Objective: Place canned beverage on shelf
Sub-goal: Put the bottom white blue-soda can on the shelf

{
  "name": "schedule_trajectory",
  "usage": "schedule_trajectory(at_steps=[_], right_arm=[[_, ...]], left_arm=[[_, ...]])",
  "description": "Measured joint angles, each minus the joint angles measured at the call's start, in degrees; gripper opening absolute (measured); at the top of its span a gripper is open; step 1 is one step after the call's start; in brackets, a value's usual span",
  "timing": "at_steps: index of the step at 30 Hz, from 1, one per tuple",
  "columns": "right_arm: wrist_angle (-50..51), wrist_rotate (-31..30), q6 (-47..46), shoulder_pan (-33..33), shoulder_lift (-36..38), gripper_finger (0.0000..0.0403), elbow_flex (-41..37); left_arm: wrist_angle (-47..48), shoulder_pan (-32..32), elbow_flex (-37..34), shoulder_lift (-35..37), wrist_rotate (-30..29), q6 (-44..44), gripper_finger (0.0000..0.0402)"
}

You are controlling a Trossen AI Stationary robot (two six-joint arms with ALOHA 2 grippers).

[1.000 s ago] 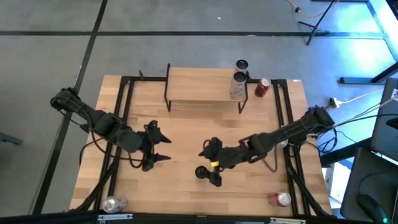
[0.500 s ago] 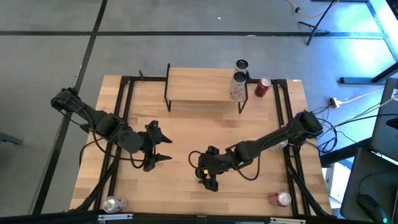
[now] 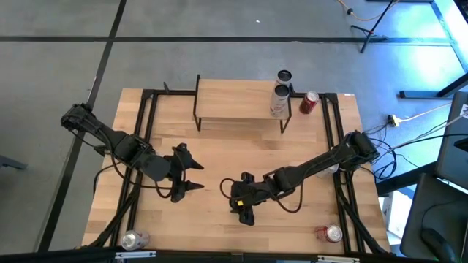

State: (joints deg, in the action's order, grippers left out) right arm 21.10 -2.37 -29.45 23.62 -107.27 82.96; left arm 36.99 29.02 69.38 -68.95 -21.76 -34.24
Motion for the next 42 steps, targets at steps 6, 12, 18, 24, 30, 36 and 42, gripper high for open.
schedule_trajectory(at_steps=[6, 12, 18, 24, 30, 36, 42], right_arm=[[2.93, 0.48, 0.64, -0.55, 3.96, 0.0233, -0.13], [4.95, 0.44, 4.18, -3.61, 8.49, 0.0233, -0.07], [5.41, 3.67, 11.84, -7.85, 9.49, 0.0233, -0.02], [7.83, 8.78, 19.74, -12.27, 8.48, 0.0233, -0.20], [7.71, 13.61, 26.92, -15.09, 7.02, 0.0233, -0.22], [7.53, 17.56, 31.56, -16.26, 5.08, 0.0233, -0.22], [7.73, 17.91, 34.57, -16.17, 3.68, 0.0242, -0.24]], left_arm=[[-0.64, 0.19, 0.00, 0.02, 0.02, -0.08, 0.0297], [-0.61, 1.02, 0.00, -1.07, 0.06, 0.12, 0.0297], [-0.61, 1.16, 0.00, -3.58, 2.78, -0.26, 0.0297], [-0.62, 1.16, 0.00, -5.67, 6.43, -1.26, 0.0297], [-0.64, 1.16, 0.00, -6.53, 7.81, -3.18, 0.0297], [-0.96, 0.98, 0.00, -6.45, 5.36, -6.30, 0.0297], [-2.23, 1.05, 0.00, -6.45, 3.18, -9.08, 0.0297]])
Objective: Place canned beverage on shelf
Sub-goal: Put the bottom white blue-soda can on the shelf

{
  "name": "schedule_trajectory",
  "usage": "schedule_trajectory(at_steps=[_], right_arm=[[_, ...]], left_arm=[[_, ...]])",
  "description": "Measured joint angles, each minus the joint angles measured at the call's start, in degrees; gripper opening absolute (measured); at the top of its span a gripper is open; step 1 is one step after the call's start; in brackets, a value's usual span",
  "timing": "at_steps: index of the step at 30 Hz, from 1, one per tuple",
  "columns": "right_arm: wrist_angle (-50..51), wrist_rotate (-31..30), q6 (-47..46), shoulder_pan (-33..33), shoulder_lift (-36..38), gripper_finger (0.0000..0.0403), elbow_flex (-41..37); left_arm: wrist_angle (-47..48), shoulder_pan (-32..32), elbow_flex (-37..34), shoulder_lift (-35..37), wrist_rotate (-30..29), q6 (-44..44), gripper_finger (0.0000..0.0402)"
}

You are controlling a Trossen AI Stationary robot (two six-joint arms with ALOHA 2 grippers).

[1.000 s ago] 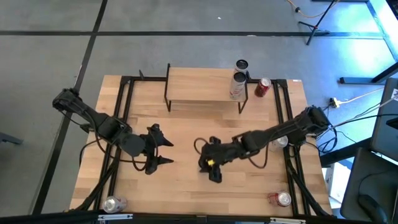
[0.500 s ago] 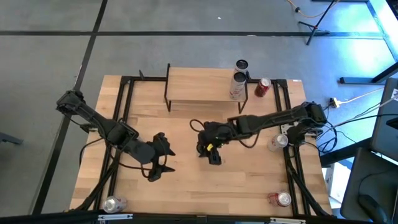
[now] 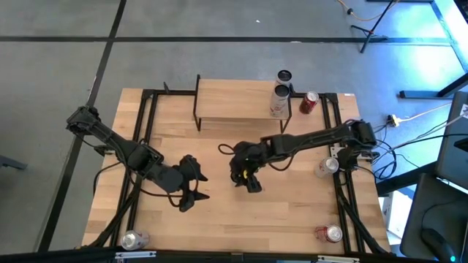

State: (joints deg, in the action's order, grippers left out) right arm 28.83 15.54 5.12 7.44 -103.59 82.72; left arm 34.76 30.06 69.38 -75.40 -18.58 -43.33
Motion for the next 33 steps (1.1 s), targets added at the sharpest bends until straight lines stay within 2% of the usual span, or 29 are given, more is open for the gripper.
schedule_trajectory(at_steps=[7, 12, 17, 21, 25, 29, 33], right_arm=[[1.56, -0.95, 2.72, 0.02, -0.64, 0.0328, 0.04], [2.63, -3.02, 3.01, 0.00, -0.90, 0.0365, 0.12], [10.51, -5.54, 2.88, 0.02, -0.81, 0.0374, 6.06], [22.06, -5.85, 2.34, 0.02, -0.73, 0.0375, 14.48], [30.15, -5.87, -4.36, 0.16, 0.19, 0.0376, 20.36], [32.32, -6.01, -9.54, 2.30, 4.04, 0.0376, 19.08], [32.92, -6.37, -15.29, 5.20, 8.77, 0.0376, 13.65]], left_arm=[[-2.02, -0.20, 0.00, 0.00, -2.65, -0.12, 0.0297], [-1.99, -0.20, 0.00, 0.00, -4.66, -0.09, 0.0297], [-2.00, -0.20, 0.00, 0.00, -5.85, -0.07, 0.0297], [-2.00, -0.27, 0.00, 0.00, -8.38, -0.05, 0.0297], [-2.19, -1.60, 0.00, -0.36, -9.47, 1.36, 0.0297], [-3.26, -3.83, 0.00, -1.12, -8.31, 4.74, 0.0297], [-5.29, -6.74, 0.05, -1.51, -2.76, 10.54, 0.0297]])
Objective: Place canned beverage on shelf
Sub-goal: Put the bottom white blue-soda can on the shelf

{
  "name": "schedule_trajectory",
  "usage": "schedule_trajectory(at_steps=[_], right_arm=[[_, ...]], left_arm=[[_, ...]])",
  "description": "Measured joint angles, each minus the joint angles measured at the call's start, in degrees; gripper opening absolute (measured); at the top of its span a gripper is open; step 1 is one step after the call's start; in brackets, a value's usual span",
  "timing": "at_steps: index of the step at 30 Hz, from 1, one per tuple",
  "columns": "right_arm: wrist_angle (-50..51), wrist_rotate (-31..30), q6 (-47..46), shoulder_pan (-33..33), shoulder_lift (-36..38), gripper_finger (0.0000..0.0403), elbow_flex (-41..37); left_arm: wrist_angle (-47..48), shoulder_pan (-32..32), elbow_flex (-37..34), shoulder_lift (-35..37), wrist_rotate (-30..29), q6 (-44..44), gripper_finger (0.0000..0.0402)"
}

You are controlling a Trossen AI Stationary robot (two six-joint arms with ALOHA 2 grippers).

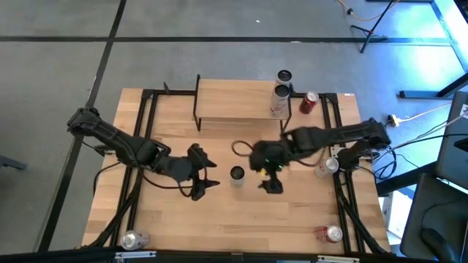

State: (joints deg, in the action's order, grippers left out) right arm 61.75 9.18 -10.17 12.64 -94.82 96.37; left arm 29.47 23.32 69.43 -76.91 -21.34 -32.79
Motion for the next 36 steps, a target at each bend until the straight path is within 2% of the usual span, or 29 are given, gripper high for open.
schedule_trajectory(at_steps=[7, 13, 16, 21, 27, 36], right_arm=[[-4.86, -11.62, -13.83, 5.79, 10.94, 0.0376, -13.22], [-12.50, -15.57, -22.87, 9.46, 17.92, 0.0376, -23.64], [-13.27, -17.32, -26.26, 10.65, 19.46, 0.0376, -26.85], [-14.19, -17.64, -29.64, 11.90, 19.88, 0.0376, -29.17], [-16.20, -17.60, -30.10, 11.76, 19.86, 0.0376, -30.55], [-17.22, -17.65, -30.26, 11.76, 19.84, 0.0376, -30.53]], left_arm=[[-0.23, -3.27, 0.04, -0.76, 1.48, 6.40, 0.0300], [-0.86, -7.41, 0.02, -5.26, 7.79, 9.82, 0.0328], [-2.61, -8.69, -0.02, -8.22, 6.28, 10.23, 0.0334], [-4.42, -9.45, -0.02, -11.54, 4.27, 11.04, 0.0332], [-8.24, -9.76, -0.05, -16.11, 9.04, 15.26, 0.0332], [-10.52, -10.42, -0.05, -22.32, 10.20, 18.38, 0.0331]])
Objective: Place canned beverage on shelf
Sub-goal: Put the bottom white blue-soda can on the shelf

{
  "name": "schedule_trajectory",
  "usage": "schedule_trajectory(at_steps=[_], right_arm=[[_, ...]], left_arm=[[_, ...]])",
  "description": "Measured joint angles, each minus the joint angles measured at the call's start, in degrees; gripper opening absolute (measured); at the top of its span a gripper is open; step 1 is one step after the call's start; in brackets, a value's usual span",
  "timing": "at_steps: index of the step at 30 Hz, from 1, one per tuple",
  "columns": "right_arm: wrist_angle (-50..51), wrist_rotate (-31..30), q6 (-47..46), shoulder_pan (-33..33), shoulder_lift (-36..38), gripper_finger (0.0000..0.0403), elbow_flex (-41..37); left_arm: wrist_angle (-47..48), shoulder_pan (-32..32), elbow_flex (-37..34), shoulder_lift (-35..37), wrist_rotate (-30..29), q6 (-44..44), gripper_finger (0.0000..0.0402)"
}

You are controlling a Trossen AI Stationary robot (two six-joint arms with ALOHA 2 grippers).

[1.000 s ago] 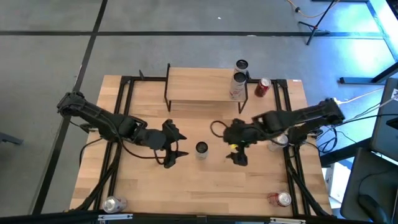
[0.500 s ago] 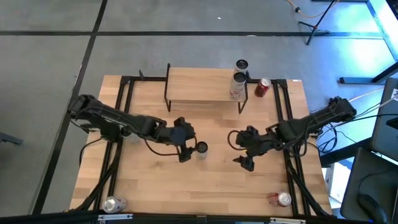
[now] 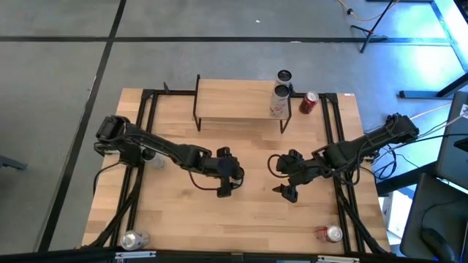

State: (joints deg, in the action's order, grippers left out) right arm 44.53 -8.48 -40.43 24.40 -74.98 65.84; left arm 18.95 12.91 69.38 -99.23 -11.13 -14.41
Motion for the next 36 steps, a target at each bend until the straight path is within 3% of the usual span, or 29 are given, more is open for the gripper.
schedule_trajectory(at_steps=[6, 15, 22, 27, 32, 36], right_arm=[[-0.13, -0.08, 0.21, -0.02, 0.00, 0.0376, 0.00], [1.10, -0.85, 5.55, -0.98, 0.76, 0.0376, 0.02], [7.57, -0.04, 13.79, -5.71, 8.85, 0.0376, 0.02], [7.96, 0.64, 23.91, -11.70, 16.52, 0.0376, 0.04], [8.02, 5.34, 32.24, -18.23, 21.30, 0.0376, 0.04], [8.08, 7.83, 37.01, -22.52, 23.02, 0.0376, 0.04]], left_arm=[[-1.72, -0.85, 0.00, -0.94, 2.18, -0.34, 0.0315], [0.01, -3.48, 4.03, -1.13, 6.44, -2.06, 0.0225], [12.84, -7.14, 19.29, -1.13, 5.46, -2.25, 0.0224], [20.91, -11.83, 31.67, -1.00, 0.39, -4.52, 0.0230], [26.19, -18.48, 40.33, -1.00, -4.78, -4.48, 0.0230], [27.18, -24.22, 45.13, -1.00, -4.59, -2.45, 0.0230]])
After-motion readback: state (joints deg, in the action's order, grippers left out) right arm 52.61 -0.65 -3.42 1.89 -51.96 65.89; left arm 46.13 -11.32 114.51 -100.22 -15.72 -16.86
